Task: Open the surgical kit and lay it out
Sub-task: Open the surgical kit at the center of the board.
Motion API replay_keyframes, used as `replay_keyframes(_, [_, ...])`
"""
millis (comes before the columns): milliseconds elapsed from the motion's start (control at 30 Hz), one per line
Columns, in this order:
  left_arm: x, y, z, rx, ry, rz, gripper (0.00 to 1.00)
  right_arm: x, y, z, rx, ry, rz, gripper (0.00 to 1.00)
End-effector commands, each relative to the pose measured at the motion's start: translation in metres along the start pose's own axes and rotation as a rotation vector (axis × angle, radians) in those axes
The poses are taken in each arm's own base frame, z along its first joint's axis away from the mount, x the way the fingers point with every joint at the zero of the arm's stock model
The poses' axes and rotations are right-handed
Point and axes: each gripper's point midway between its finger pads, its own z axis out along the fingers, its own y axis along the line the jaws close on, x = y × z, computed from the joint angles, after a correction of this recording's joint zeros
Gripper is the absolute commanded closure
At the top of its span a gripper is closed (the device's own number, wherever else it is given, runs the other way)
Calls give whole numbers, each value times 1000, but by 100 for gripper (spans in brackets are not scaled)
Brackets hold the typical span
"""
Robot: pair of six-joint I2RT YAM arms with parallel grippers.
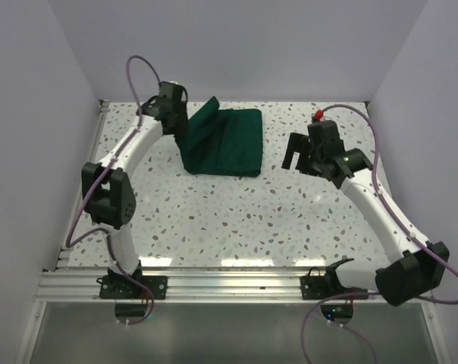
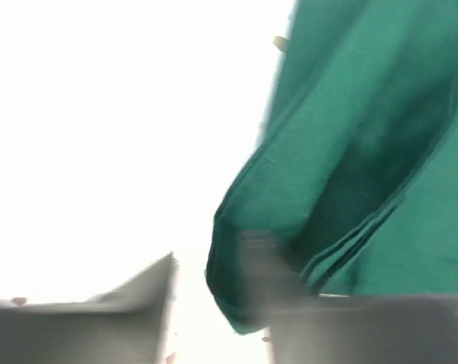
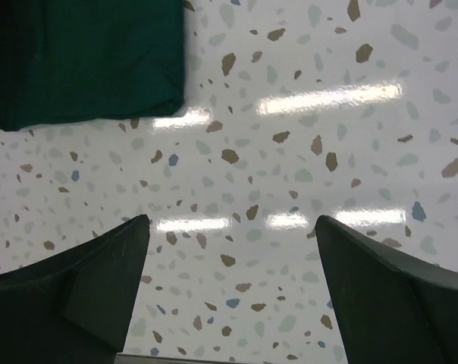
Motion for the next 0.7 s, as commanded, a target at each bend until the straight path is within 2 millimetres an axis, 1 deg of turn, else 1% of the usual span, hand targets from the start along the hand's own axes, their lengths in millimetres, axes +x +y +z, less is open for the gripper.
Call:
replay_keyframes(0, [-12, 42, -16, -4, -58, -99, 29, -33, 36, 13, -85, -24, 3, 6])
replay_keyframes(33, [1, 55, -12, -16, -27, -104, 1, -39, 50, 15, -119, -20, -5, 6])
replay_keyframes(67, [8, 61, -9, -27, -9, -104, 0, -41, 59, 19, -131, -12, -19, 6])
replay_keyframes(100, [15, 66, -8, -39, 9, -103, 0, -33, 66, 38, -118, 39, -41, 7])
replay_keyframes(133, [29, 74, -5, -58, 38, -101, 0, -29, 81, 41, -130, 56, -73, 7])
replay_keyframes(167, [36, 77, -4, -63, 48, -101, 0, -40, 97, 39, -153, 38, -94, 7])
replay_keyframes(200, [42, 79, -4, -62, 54, -101, 0, -25, 105, 61, -125, 104, -125, 7])
replay_keyframes(233, [52, 85, -4, -70, 61, -108, 0, -16, 123, 63, -142, 127, -167, 7])
replay_keyframes(267, [56, 86, -4, -65, 66, -105, 0, -25, 143, 64, -163, 111, -186, 7])
replay_keyframes(300, [60, 88, -5, -64, 69, -107, 0, -17, 151, 69, -158, 140, -210, 8])
replay_keyframes(333, [67, 93, -5, -72, 79, -105, 0, 4, 166, 89, -146, 196, -252, 8])
replay_keyframes(367, [70, 95, -5, -75, 82, -103, 0, -8, 184, 88, -173, 167, -253, 8])
replay_keyframes(400, [73, 97, -5, -76, 87, -102, 0, -6, 193, 94, -176, 175, -263, 8])
replay_keyframes(433, [78, 101, -5, -79, 95, -103, 0, 2, 206, 109, -170, 198, -281, 8])
replay_keyframes(500, [84, 104, -5, -78, 103, -102, 0, 9, 217, 126, -163, 217, -291, 8])
replay_keyframes(533, [88, 106, -5, -80, 105, -103, 0, 3, 227, 126, -176, 203, -290, 8])
replay_keyframes(567, [90, 106, -6, -72, 107, -104, 0, 19, 227, 148, -148, 243, -301, 8])
replay_keyframes(600, [94, 107, -6, -70, 109, -104, 0, 23, 227, 155, -135, 256, -307, 8])
replay_keyframes(633, [98, 106, -5, -65, 117, -105, 0, 28, 229, 171, -124, 267, -308, 8])
replay_keyframes(667, [98, 106, -6, -58, 116, -104, 0, 32, 229, 177, -116, 276, -310, 9])
